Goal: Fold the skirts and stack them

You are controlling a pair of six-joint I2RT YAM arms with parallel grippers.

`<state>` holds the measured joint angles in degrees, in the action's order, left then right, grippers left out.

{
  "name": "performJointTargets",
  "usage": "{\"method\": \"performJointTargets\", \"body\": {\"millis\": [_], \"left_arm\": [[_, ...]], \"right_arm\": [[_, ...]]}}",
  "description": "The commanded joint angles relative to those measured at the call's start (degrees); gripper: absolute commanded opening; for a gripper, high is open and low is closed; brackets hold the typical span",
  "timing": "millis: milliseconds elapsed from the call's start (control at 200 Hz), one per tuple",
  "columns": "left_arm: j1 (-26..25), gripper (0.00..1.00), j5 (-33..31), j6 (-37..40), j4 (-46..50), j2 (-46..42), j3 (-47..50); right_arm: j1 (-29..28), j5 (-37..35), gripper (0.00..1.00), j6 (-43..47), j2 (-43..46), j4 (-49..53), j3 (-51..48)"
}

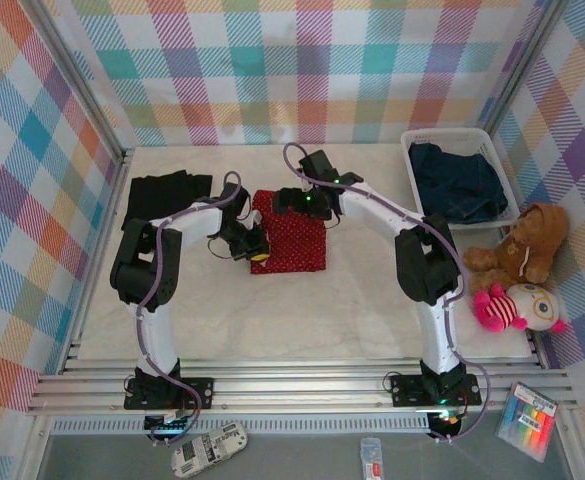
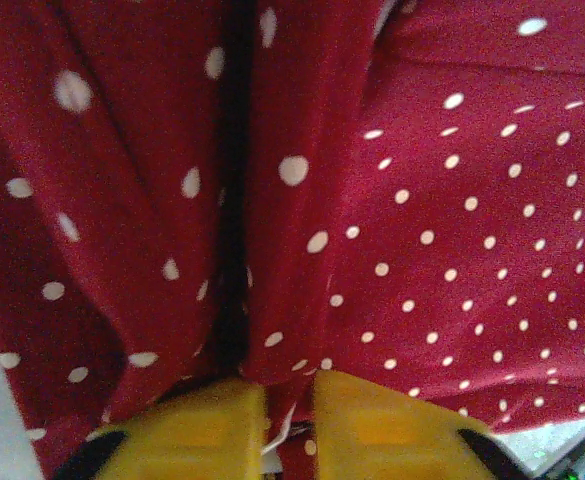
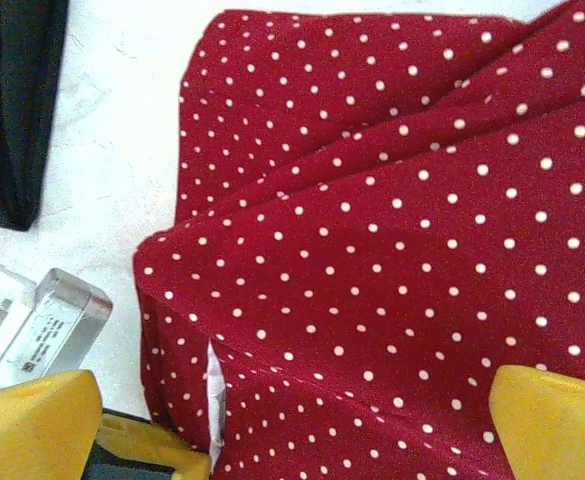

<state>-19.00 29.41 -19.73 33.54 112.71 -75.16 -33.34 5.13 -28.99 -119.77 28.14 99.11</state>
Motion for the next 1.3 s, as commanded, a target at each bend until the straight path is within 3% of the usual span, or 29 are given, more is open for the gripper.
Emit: {"method": "performJointTargets", "body": {"millis": [0, 135, 220, 365, 460, 550, 795, 945, 1295], "left_arm": [[-0.51, 0.08, 0.78, 0.5, 2.1, -3.46, 1.3], [-0.34, 0.07, 1.82, -1.9, -0.86, -8.42, 3.74], [0.08, 0.08, -1.25, -4.68, -2.75, -12.19, 6.27], [2.69, 0.12, -9.19, -10.86, -2.4, -15.72, 8.97], [5.26, 0.13, -9.34, -14.52, -3.26, -16.4, 10.6], [6.9, 0.15, -7.22, -15.89, -3.66, -15.89, 11.33], [7.55, 0.18, -8.05, -18.27, -3.24, -13.77, 12.24], [8.53, 0.18, -8.18, -19.64, -4.27, -13.57, 13.19], [8.63, 0.2, -5.7, -18.94, -5.2, -12.12, 13.02]], "right_arm": [[0.3, -0.16, 0.99, -0.97, 3.23, -1.84, -2.35], [0.21, 1.94, 0.99, 1.09, 9.07, -9.3, -11.26], [-0.09, 3.44, 0.98, 4.01, 12.81, -13.99, -17.34], [-4.15, 2.92, 0.78, 13.18, 13.17, -11.19, -18.52], [-8.0, -1.43, 0.6, 15.72, 10.18, -6.45, -15.37], [-10.55, -4.31, 0.5, 13.83, 6.52, -2.36, -11.65], [-15.73, -12.56, 0.49, 9.8, -3.73, 10.73, 0.62], [-16.94, -16.72, 0.48, 9.7, -5.49, 12.87, 3.21], [-17.63, -16.42, 0.43, 12.01, -7.42, 15.39, 4.71]]}}
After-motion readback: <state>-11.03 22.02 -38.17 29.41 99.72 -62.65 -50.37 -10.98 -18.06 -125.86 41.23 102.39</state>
